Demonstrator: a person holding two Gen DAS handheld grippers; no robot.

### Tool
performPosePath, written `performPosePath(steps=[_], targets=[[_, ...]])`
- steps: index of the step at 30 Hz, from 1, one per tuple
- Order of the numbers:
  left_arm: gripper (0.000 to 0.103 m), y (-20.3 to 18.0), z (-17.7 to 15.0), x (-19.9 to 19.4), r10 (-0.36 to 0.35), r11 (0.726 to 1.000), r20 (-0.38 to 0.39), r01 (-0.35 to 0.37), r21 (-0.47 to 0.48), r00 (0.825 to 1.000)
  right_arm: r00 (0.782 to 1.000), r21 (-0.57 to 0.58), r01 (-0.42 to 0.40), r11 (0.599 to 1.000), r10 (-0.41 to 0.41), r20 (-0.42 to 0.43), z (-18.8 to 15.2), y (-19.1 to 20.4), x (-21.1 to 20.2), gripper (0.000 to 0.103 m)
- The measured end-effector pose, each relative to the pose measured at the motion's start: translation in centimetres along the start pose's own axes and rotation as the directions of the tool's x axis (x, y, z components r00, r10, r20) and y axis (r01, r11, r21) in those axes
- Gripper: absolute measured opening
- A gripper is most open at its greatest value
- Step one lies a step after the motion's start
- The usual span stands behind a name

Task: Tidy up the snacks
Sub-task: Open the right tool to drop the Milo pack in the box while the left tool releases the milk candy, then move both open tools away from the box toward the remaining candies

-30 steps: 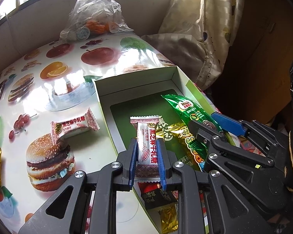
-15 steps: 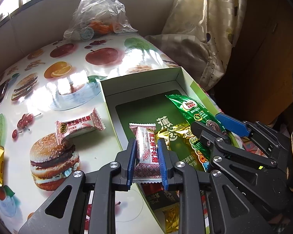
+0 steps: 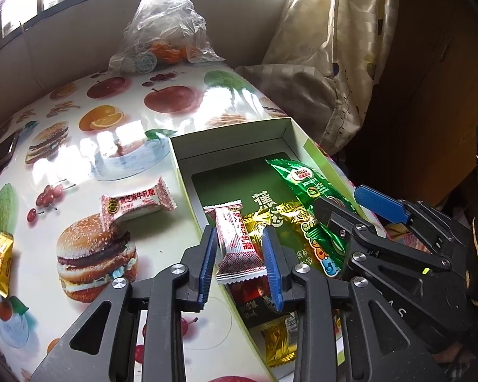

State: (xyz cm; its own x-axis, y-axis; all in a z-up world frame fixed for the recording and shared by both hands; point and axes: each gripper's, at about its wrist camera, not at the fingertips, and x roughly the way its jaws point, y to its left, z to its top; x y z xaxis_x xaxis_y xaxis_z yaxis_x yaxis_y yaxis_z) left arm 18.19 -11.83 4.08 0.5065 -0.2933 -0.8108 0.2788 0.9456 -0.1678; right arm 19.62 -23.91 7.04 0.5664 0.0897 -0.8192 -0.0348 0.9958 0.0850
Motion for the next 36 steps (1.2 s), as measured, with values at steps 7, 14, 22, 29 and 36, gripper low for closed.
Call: performPosePath(steps=[7,14,22,29,36], targets=[[0.047,0.4,-0.4,-1.4,0.0,1.0,0.02,0.0,-0.009,1.0,1.0,0.014,0.008,1.0,-0.009,0.021,-0.2,-0.1,-1.5,0.054],[0.047,0.9,-1.1,-3.3,-0.003,1.0,0.037,0.003,-0.018,0.999,1.0,0.017,0.001,1.0,-0.001,0.031,-0.6,0.8,-2.8,0.054],[0.047,3.5,-2.5,-5.6,0.038,0.997,0.062,-0.034,-0.073,0.997,0.999,0.03,-0.031,0.999,0.03,0.032,-1.3,2.2,-3.9,0.054],[0.047,5.8,-4.0,-7.0,0.055,0.991,0.069,-0.046,-0.124,0.996,0.997,0.019,-0.067,0.998,0.066,0.042,-1.5,3.8,-4.7,0.054],[0.047,7.3,-5.1,-8.1,0.092,0.986,0.079,-0.08,-0.148,0.993,0.995,-0.002,-0.089,0.996,0.089,0.047,-1.6,5.6,-5.1,0.054]])
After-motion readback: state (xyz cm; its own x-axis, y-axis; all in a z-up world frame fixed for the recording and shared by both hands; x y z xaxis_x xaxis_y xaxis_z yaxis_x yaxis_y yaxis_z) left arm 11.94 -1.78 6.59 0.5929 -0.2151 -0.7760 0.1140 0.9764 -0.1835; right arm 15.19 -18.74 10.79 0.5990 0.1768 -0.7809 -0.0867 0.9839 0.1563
